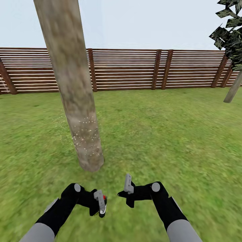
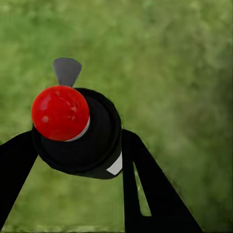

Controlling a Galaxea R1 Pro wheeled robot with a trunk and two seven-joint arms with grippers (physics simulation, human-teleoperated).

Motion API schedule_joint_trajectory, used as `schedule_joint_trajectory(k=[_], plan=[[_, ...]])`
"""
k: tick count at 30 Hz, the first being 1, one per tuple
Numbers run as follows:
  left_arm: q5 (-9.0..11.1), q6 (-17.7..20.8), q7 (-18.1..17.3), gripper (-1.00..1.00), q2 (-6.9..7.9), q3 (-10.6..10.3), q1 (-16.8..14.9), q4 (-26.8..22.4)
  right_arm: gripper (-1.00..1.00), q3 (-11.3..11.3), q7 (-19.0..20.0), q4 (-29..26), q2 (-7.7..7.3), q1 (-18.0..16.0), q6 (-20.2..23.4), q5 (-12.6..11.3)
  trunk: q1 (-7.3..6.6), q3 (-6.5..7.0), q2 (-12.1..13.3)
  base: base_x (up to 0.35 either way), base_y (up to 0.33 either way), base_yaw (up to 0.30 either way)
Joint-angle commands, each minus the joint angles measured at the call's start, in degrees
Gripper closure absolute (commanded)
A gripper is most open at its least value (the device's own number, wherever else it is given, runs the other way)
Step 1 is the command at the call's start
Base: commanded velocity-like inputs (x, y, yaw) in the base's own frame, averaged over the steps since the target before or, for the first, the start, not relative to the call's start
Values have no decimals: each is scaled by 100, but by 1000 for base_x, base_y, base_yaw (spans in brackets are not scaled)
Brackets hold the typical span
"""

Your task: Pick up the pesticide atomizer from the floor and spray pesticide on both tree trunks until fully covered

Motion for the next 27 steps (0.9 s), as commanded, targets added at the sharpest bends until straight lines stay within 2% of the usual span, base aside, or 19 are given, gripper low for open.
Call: schedule_joint_trajectory(k=[1,3,4,7,9,10,11,13,14,16,17,18,19,20,21,23,25,26,27], plan=[[6,-2,-7,100,183,-2,20,-1,100,-2,0,-5,0,0,1,2,0,0,0,0,0,0],[1,-10,-17,100,447,4,33,-1,100,-7,0,-8,0,0,-1,3,0,0,0,0,0,0],[0,-16,-24,100,550,7,40,-1,-100,-12,0,-8,0,0,-1,3,0,0,0,0,0,0],[1,-40,-20,100,929,13,45,-1,-100,-34,0,10,0,0,-7,3,0,0,0,0,0,0],[4,-29,-6,100,1039,53,46,29,-100,-41,-2,21,0,0,-10,10,0,0,0,0,0,0],[2,-24,3,100,1058,164,45,53,-100,-44,-20,23,0,0,-10,19,0,0,0,0,0,0],[1,-19,13,100,1068,409,41,63,-100,-62,-50,29,0,0,-11,24,0,0,0,0,0,0],[0,-49,187,100,1056,1345,40,69,-100,-412,-467,44,0,6,-17,28,0,0,0,0,0,0],[31,-64,542,100,1041,2098,42,73,-100,-900,-1051,95,0,16,-20,29,0,0,0,0,0,0],[145,-72,1254,100,999,3202,45,77,-100,-1663,-2133,429,0,24,-30,29,0,0,0,0,0,0],[354,-80,1764,100,938,3862,46,81,-100,-2189,-2991,706,0,28,-63,34,0,0,0,0,0,0],[531,-154,2076,100,912,4219,54,103,-100,-2465,-3481,852,0,33,-137,34,0,0,0,0,0,0],[758,-526,2532,100,896,4564,119,267,-100,-2748,-4030,1053,-77,71,-312,31,0,0,0,0,0,0],[841,-776,2771,100,892,4687,171,403,-100,-2888,-4265,1154,-128,87,-388,31,0,0,0,0,0,0],[958,-1504,3595,100,887,4977,330,910,-100,-3416,-4948,1473,-216,136,-568,30,0,0,0,0,0,0],[996,-2236,4624,100,888,5159,480,1652,-100,-3963,-5610,1797,-283,255,-1094,40,0,0,0,0,0,0],[1035,-2933,5632,100,893,5219,815,2179,-100,-4196,-6200,1914,-347,665,-1803,38,0,0,0,0,0,0],[1174,-3150,5865,100,893,5229,1026,2269,-100,-4237,-6498,1938,-359,894,-2045,33,0,0,0,0,0,0],[1437,-3274,5955,100,894,5231,1204,2328,-100,-4307,-6679,1954,-362,1106,-2279,29,0,0,0,0,0,0]])
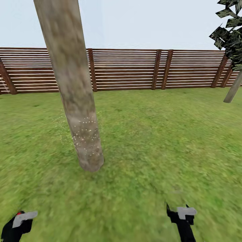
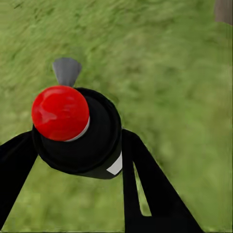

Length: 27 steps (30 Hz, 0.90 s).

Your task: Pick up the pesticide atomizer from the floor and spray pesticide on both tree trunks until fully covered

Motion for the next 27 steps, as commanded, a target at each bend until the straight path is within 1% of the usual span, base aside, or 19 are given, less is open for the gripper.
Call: schedule_joint_trajectory(k=[1,2,3,4,5,6,9,11,12,14,16,21,24,25,26,27], plan=[[147,-42,17,100,-1,-9,73,39,-100,-57,-55,5,2,113,-122,2,0,2,0,0,0,0],[287,-90,38,100,-1,-9,156,137,-100,-149,-96,11,7,263,-284,-1,0,2,0,0,0,0],[358,-166,48,100,-1,-6,205,256,-100,-205,-117,15,10,378,-415,-5,0,2,0,0,0,0],[398,-366,54,100,-1,-4,274,411,-100,-244,-130,18,8,495,-534,-17,0,2,0,0,0,0],[413,-610,59,100,1,-4,353,583,-100,-263,-136,42,6,609,-594,-137,0,2,0,0,0,0],[415,-706,60,100,17,-7,383,781,-100,-269,-131,198,0,673,-608,-276,0,2,0,0,0,0],[373,-749,59,100,19,-59,396,1095,-100,-249,-114,502,4,702,-621,-311,0,2,0,0,0,0],[379,-752,59,100,21,-70,397,1133,-100,-246,-115,609,-1,704,-623,-314,0,2,0,0,0,0],[380,-752,59,100,17,-76,397,1152,-100,-246,-123,823,2,705,-619,-322,0,2,0,0,0,0],[374,-753,59,100,16,-81,397,1213,-100,-250,-130,1497,4,705,-615,-336,0,2,0,0,0,0],[373,-753,59,100,17,-78,397,1225,-100,-244,-126,1738,4,705,-615,-333,0,2,0,0,0,0],[372,-753,59,100,17,-74,397,1229,-100,-238,-122,1831,9,705,-609,-330,0,2,0,0,0,0],[372,-753,59,100,17,-74,398,1230,-100,-255,-130,1832,13,705,-619,-370,0,2,0,0,0,0],[372,-753,59,100,17,-74,397,1230,-100,-259,-131,1829,13,705,-671,-376,0,2,0,0,0,0],[372,-753,59,100,17,-74,397,1230,-100,-261,-136,1828,13,705,-1011,-385,0,2,0,0,0,0],[372,-753,59,100,17,-74,399,1230,-100,-262,-138,1827,13,705,-1449,-417,0,2,0,0,0,0]])
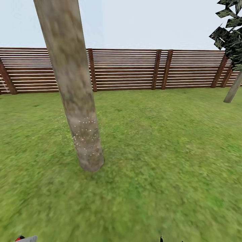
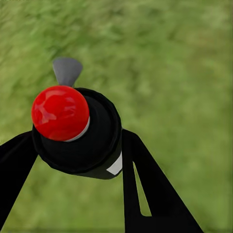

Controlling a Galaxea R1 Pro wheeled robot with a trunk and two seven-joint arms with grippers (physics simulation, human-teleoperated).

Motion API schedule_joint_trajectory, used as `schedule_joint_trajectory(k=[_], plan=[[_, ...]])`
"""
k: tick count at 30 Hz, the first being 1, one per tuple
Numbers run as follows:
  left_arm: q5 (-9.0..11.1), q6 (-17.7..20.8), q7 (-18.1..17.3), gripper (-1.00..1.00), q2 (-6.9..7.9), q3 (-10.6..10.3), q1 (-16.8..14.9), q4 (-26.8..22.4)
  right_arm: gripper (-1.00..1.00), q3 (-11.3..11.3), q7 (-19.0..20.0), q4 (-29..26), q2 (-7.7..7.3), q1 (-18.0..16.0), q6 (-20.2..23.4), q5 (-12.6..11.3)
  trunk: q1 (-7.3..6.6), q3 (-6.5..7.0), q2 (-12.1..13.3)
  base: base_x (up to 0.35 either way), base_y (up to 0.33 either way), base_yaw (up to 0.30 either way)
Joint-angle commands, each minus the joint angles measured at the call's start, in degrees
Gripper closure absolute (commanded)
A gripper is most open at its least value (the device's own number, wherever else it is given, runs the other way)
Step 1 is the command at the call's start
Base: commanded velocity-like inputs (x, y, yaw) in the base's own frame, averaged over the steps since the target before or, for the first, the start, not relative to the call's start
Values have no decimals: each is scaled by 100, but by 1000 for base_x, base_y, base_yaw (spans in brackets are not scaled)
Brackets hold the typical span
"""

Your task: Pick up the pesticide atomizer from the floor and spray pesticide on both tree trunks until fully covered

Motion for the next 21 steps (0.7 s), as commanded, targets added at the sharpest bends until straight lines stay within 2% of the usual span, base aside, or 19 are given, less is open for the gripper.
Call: schedule_joint_trajectory(k=[1,3,10,16,21], plan=[[2,0,-4,100,0,1,-1,-1,-100,1,8,2,-4,0,-229,-12,0,0,0,0,0,0],[1,0,-4,100,0,1,-2,-5,-100,7,22,6,-8,0,-419,-10,0,0,0,0,0,0],[-6,0,-4,100,0,0,-1,-9,-100,14,20,37,-9,0,-431,-10,0,0,0,0,0,0],[-2,0,-4,100,0,1,-1,-10,-100,7,17,774,-9,0,-431,-10,0,0,0,0,0,0],[-1,0,-6,100,-2,-4,-2,-9,-100,7,16,822,-9,0,-431,-13,0,0,0,0,0,0]])
